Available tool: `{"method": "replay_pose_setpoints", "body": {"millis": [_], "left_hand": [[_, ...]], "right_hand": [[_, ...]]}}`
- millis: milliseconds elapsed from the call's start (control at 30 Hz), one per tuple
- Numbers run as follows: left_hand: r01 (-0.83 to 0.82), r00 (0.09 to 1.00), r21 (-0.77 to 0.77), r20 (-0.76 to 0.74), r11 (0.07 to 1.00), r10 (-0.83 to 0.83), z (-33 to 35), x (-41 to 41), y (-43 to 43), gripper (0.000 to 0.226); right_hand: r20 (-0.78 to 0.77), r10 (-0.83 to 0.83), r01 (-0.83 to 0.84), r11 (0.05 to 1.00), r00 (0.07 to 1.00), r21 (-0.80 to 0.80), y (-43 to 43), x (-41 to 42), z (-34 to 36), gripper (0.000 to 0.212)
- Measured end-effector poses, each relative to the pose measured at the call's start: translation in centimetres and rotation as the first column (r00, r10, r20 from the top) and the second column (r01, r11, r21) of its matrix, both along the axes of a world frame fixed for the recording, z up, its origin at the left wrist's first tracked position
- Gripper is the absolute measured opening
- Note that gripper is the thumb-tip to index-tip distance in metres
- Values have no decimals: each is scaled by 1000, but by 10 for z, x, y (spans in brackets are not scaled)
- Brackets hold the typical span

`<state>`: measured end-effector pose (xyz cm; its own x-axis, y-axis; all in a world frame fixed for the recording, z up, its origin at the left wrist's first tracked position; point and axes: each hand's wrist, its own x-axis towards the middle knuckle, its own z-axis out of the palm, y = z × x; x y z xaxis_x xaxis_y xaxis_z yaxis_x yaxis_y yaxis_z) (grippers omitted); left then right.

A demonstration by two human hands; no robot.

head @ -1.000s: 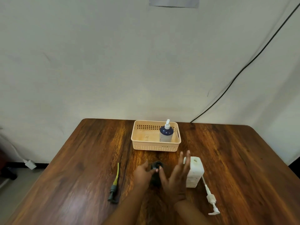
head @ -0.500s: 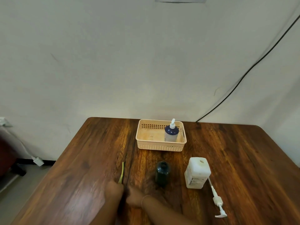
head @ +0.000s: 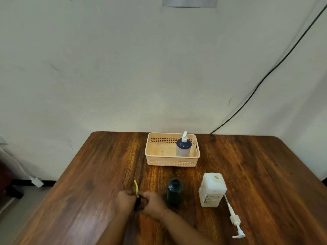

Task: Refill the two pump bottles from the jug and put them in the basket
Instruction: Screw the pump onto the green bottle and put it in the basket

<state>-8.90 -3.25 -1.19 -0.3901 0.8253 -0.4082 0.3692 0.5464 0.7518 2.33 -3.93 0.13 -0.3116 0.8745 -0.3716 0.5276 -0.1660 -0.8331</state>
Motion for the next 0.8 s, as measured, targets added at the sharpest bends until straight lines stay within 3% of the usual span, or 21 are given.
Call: {"method": "replay_pose_setpoints", "body": {"millis": [100, 167, 333, 433, 800], "left_hand": [[91, 987, 17, 130, 996, -93, 58, 7, 16, 10], [227, 948, 28, 224, 974, -227, 105, 16, 22, 15], [413, 769, 199, 446, 889, -458, 182, 54, 30, 22], [470, 718, 241, 455, 849, -526, 192, 76, 34, 27], [479, 737, 178, 450, 859, -504, 154, 88, 37, 25]], "right_hand": [[-63, -122, 125, 992, 991, 36, 12, 23, 47, 45], [-81, -130, 141, 979, 988, 150, 17, 42, 84, 50], [-65, -248, 254, 893, 967, 371, 19, 93, 159, 31], [-29, -289, 273, 860, 957, 431, 20, 113, 173, 25], [-4, -280, 259, 884, 960, 390, 24, 117, 131, 28]]}}
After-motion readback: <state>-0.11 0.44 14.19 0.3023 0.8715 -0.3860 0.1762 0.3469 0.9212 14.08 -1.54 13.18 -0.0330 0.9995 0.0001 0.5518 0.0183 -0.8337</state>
